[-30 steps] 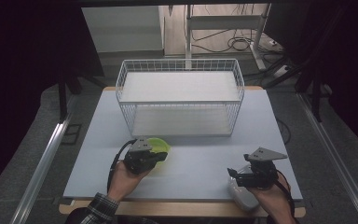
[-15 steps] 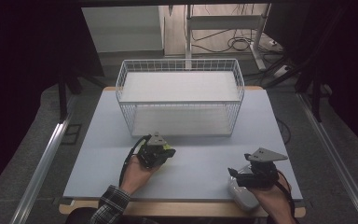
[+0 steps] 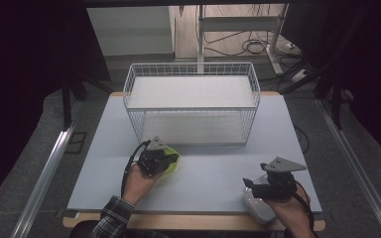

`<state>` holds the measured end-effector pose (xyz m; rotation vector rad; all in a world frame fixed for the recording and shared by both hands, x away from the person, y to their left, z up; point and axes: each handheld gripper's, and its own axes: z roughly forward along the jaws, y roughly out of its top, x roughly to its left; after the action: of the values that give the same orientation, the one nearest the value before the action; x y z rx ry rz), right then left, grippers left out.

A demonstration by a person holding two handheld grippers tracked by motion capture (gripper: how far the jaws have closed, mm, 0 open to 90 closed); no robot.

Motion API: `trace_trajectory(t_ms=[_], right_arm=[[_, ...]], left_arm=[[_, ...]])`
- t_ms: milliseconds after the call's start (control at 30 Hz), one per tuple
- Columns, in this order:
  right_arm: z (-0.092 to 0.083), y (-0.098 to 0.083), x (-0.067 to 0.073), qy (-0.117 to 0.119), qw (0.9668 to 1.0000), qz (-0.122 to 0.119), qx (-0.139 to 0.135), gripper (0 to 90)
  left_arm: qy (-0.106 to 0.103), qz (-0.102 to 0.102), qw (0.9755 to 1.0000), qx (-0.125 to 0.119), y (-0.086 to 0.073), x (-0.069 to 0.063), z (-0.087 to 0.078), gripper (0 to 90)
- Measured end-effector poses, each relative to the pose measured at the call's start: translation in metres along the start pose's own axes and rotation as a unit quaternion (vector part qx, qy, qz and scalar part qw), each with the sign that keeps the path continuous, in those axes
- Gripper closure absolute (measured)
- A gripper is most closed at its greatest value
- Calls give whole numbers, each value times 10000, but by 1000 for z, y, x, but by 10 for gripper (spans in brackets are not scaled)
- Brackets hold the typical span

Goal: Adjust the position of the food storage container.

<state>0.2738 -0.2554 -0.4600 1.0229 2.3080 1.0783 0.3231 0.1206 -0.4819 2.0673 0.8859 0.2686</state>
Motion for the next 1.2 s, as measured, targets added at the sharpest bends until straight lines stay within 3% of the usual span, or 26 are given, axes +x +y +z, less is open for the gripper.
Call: trace_trajectory(t_ms=[67, 100, 133, 233, 367, 467, 500, 567, 800, 900, 1033, 1100, 1133, 1167, 1200], right_arm=[[0, 0, 0, -3, 10000, 5, 6, 199], [1, 0, 0, 6, 10000, -5, 23, 199], [1, 0, 0, 6, 10000, -5, 23, 199], [1, 0, 1, 10, 10000, -31, 21, 200], [0, 0, 1, 2, 10000, -27, 9, 201], [0, -1, 0, -5, 10000, -11, 26, 202], [0, -1, 0, -9, 10000, -12, 24, 203], [0, -1, 0, -4, 10000, -17, 21, 204], [-1, -2, -1, -11, 10000, -5, 18, 204], [-1, -2, -1, -8, 10000, 9, 12, 205], [-1, -2, -2, -4, 10000, 11, 33, 236], [-4, -2, -2, 6, 10000, -9, 75, 347], [-4, -2, -2, 6, 10000, -9, 75, 347], [-5, -2, -2, 31, 9999, -40, 88, 400], [-8, -2, -2, 9, 9999, -86, 79, 473]], left_arm=[[-73, 33, 10000, -8, 2, -5, 1, 899], [-78, 208, 9997, 96, 4, -12, 8, 898], [-78, 208, 9997, 96, 4, -12, 8, 898], [126, 257, 9990, 349, -1, -13, 21, 899], [357, 264, 9980, 444, -1, -10, 20, 899], [426, 182, 9979, 452, -3, -3, 17, 899], [504, 31, 9977, 459, -5, 2, 15, 899], [603, -53, 9970, 480, -6, 7, 13, 899], [903, -197, 9942, 554, -14, 26, 2, 899], [988, -419, 9932, 460, -19, 36, -6, 899], [928, -391, 9944, 315, -19, 33, -10, 897], [841, -286, 9960, 94, -18, 25, -12, 812], [841, -286, 9960, 94, -18, 25, -12, 780], [793, -240, 9966, 21, -18, 22, -13, 780], [744, -179, 9971, -54, -18, 18, -13, 709]])
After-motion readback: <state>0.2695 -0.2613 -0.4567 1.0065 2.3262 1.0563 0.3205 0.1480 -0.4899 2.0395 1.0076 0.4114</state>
